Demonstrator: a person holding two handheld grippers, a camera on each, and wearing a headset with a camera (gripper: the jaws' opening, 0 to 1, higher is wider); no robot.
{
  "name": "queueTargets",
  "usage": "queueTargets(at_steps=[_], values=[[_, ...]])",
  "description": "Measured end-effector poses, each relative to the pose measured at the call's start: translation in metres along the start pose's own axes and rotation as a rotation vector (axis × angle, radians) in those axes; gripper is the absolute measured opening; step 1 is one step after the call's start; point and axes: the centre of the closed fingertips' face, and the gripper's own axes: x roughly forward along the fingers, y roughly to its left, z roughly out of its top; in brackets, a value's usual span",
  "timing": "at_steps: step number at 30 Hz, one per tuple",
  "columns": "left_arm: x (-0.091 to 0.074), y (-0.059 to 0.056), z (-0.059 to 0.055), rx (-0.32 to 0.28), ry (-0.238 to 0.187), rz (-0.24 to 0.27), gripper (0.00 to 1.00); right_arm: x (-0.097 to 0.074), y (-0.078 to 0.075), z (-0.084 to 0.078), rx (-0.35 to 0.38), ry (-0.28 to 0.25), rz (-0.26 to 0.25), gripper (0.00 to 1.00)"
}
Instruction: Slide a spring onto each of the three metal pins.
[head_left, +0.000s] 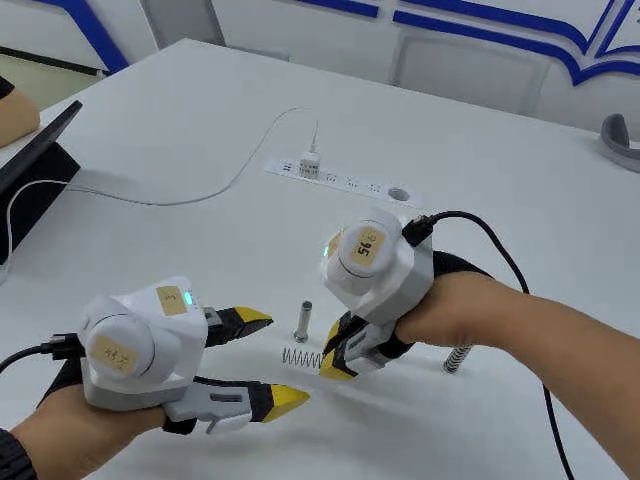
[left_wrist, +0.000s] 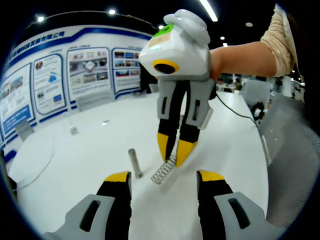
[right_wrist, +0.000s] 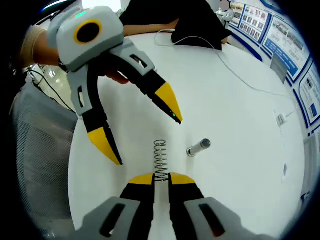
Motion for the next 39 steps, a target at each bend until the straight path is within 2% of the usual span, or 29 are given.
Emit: queueTargets(at_steps=[16, 27, 39], values=[[0.012, -0.020, 0.005, 0.091, -0.003, -0.066, 0.33, -0.019, 0.015, -0.004, -0.087, 0.026, 0.022, 0.11], [0.014, -0.025, 0.008, 0.132, -0.014, -0.087, 0.17, -0.021, 0.021, -0.003, -0.123, 0.039, 0.041, 0.11], [0.014, -0.029, 0.006, 0.171, -0.004, -0.100, 0.13, -0.029, 0.023, 0.000, -0.151, 0.053, 0.047, 0.11]])
